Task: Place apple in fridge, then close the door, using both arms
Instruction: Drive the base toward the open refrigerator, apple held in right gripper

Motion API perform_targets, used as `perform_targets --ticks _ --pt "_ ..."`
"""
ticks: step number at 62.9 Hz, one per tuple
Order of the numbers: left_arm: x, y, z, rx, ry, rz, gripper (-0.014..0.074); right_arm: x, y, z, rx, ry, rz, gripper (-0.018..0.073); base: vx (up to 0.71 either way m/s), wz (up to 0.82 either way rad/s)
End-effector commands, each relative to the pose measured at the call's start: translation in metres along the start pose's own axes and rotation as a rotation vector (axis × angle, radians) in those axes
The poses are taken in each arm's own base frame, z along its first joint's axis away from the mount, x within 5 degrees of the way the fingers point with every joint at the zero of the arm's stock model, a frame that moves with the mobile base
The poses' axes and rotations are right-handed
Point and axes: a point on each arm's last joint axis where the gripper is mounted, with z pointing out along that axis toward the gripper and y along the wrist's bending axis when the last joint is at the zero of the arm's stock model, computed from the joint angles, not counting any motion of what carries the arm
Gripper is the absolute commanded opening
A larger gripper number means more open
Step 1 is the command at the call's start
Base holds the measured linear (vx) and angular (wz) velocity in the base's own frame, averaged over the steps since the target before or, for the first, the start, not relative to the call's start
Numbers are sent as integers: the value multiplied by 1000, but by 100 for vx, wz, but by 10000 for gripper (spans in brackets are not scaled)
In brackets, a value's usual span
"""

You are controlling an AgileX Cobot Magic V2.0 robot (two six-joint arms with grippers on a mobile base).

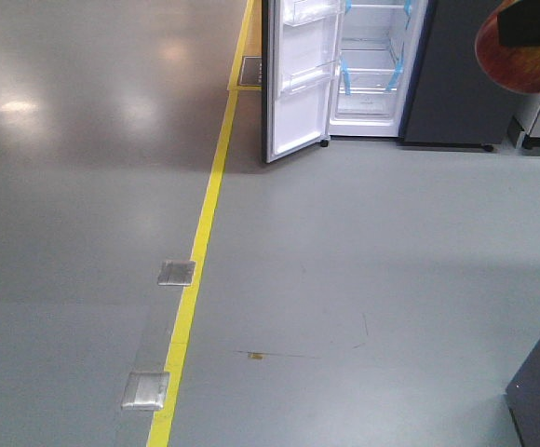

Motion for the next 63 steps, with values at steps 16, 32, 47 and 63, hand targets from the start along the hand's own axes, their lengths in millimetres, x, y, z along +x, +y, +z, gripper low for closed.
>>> perform_targets --ticks 16,32,47,63 --pt "3 -2 1 32 -51 -2 -6 -8 13 -14 -20 -68 -25 -6 22 0" --pt "3 -2 1 32 -51 -2 -6 -8 13 -14 -20 -68 -25 -6 23 -5" --pt "3 -2 1 32 -51 -2 -6 -8 13 -14 -20 -68 -25 -6 23 -8" --pt "3 -2 1 32 -51 -2 -6 -8 13 -14 -20 -68 -25 -6 24 -7"
